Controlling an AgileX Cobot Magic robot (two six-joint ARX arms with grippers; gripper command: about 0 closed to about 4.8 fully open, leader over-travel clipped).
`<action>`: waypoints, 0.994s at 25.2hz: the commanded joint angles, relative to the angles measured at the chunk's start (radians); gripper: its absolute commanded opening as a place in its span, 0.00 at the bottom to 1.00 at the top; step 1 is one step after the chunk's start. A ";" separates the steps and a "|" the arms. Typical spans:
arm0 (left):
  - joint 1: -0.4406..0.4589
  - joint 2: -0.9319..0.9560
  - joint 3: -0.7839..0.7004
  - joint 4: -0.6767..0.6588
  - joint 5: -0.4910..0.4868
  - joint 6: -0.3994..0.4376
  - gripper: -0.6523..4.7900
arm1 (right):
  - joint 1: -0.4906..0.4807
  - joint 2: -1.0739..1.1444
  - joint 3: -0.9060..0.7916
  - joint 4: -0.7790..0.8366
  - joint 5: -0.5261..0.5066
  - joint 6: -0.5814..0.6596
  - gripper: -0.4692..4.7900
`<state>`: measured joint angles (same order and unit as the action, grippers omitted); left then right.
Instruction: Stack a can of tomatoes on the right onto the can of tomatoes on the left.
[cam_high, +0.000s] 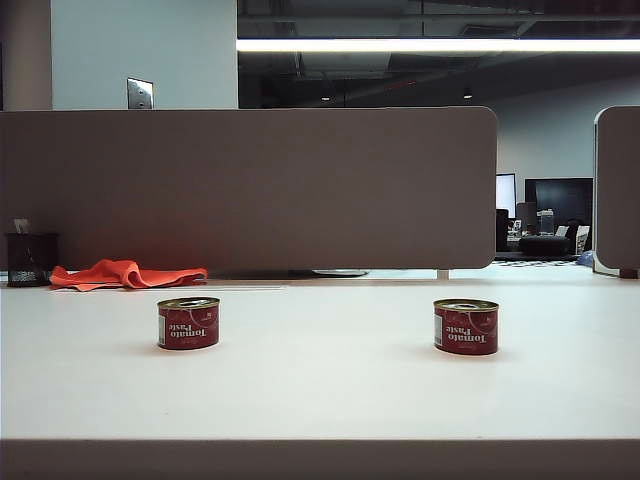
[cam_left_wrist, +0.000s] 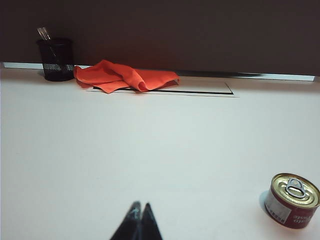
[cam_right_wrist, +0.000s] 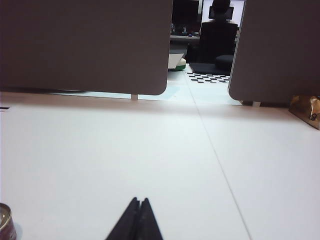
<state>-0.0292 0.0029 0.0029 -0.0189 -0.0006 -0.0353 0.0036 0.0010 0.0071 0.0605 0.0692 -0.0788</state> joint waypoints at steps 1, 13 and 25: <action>-0.002 0.000 0.004 0.013 0.001 0.001 0.11 | 0.001 -0.002 -0.005 -0.022 -0.020 0.047 0.08; -0.002 0.000 0.109 -0.082 -0.031 0.014 0.11 | 0.001 -0.002 0.059 -0.034 0.003 0.190 0.08; -0.002 0.165 0.576 -0.299 0.035 0.067 0.11 | 0.000 0.125 0.510 -0.151 0.042 0.196 0.08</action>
<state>-0.0292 0.1268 0.5480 -0.2653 -0.0174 -0.0113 0.0032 0.0948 0.4801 -0.0669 0.1062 0.1413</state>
